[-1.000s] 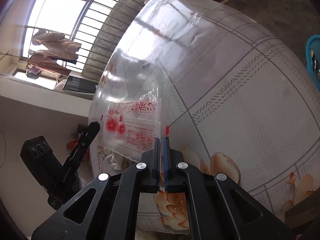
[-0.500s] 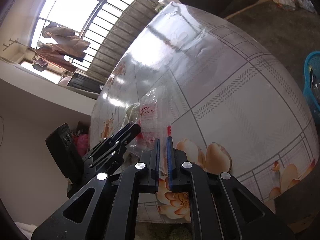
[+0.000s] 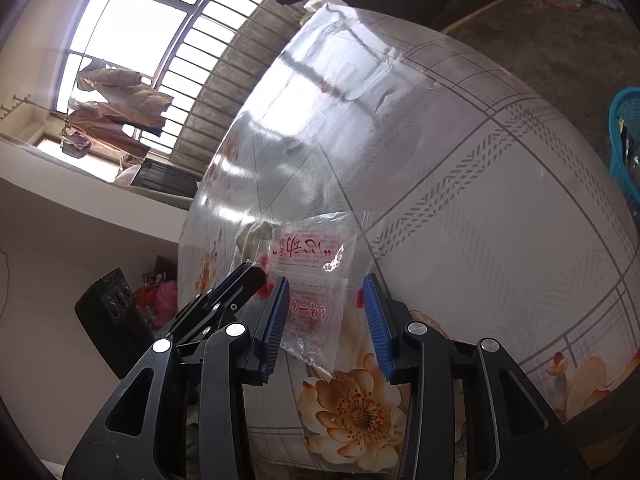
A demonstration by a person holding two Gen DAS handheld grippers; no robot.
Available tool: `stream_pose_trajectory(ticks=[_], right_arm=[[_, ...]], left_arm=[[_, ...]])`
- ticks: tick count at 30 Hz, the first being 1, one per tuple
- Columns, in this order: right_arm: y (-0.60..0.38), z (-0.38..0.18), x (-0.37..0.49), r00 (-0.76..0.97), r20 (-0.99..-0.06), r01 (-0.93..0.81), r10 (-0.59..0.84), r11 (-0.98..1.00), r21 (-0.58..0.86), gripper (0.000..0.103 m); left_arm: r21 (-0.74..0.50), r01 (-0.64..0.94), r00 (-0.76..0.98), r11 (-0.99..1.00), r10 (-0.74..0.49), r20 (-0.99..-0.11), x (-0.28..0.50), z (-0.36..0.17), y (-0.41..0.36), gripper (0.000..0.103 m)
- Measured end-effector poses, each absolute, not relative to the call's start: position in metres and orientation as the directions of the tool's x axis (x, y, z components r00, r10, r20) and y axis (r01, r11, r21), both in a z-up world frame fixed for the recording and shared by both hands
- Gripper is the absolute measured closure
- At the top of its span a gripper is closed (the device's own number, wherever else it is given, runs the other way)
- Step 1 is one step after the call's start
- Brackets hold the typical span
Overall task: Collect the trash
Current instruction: 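Close the left gripper on the white cloth while the right gripper holds the bag, then lift the white cloth with the left gripper while the right gripper holds the bag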
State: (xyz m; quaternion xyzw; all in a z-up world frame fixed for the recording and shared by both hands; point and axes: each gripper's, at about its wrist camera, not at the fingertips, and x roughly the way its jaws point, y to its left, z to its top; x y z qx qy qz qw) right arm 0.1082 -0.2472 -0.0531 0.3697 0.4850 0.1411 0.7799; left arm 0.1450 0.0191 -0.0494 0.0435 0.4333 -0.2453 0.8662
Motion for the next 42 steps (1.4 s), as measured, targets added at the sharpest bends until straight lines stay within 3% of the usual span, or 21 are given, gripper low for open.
stream_pose_trajectory(ticks=[9,12,13,14,16,21,33,42], right_arm=[[-0.233,-0.052,0.111,0.47,-0.646,0.109,0.601,0.687,0.718,0.063],[-0.235,-0.054,0.111,0.466,-0.652,0.121,0.598,0.687,0.717,0.077],[-0.236,-0.056,0.111,0.464,-0.661,0.129,0.589,0.694,0.709,0.089],[-0.237,-0.057,0.111,0.463,-0.668,0.134,0.583,0.699,0.703,0.094],[-0.241,-0.059,0.111,0.469,-0.662,0.139,0.584,0.692,0.708,0.098],[-0.255,-0.058,0.108,0.502,-0.659,0.163,0.561,0.686,0.709,0.1],[-0.285,-0.05,0.092,0.589,-0.653,0.225,0.476,0.679,0.699,0.1],[-0.279,-0.052,0.091,0.597,-0.652,0.244,0.467,0.669,0.702,0.1]], left_arm=[[-0.136,0.462,0.506,0.877,-0.386,-0.771,0.145,-0.05,0.019,0.08],[-0.134,0.462,0.506,0.877,-0.385,-0.772,0.146,-0.05,0.019,0.08],[-0.135,0.462,0.506,0.877,-0.385,-0.772,0.146,-0.05,0.019,0.08],[-0.136,0.462,0.506,0.876,-0.386,-0.771,0.146,-0.051,0.02,0.08],[-0.139,0.466,0.503,0.874,-0.391,-0.771,0.147,-0.05,0.019,0.08],[-0.186,0.461,0.502,0.868,-0.428,-0.751,0.146,-0.041,0.025,0.08],[-0.054,0.487,0.527,0.872,-0.343,-0.778,0.128,-0.03,0.009,0.076],[0.054,0.49,0.549,0.87,-0.26,-0.794,0.12,-0.034,-0.001,0.061]])
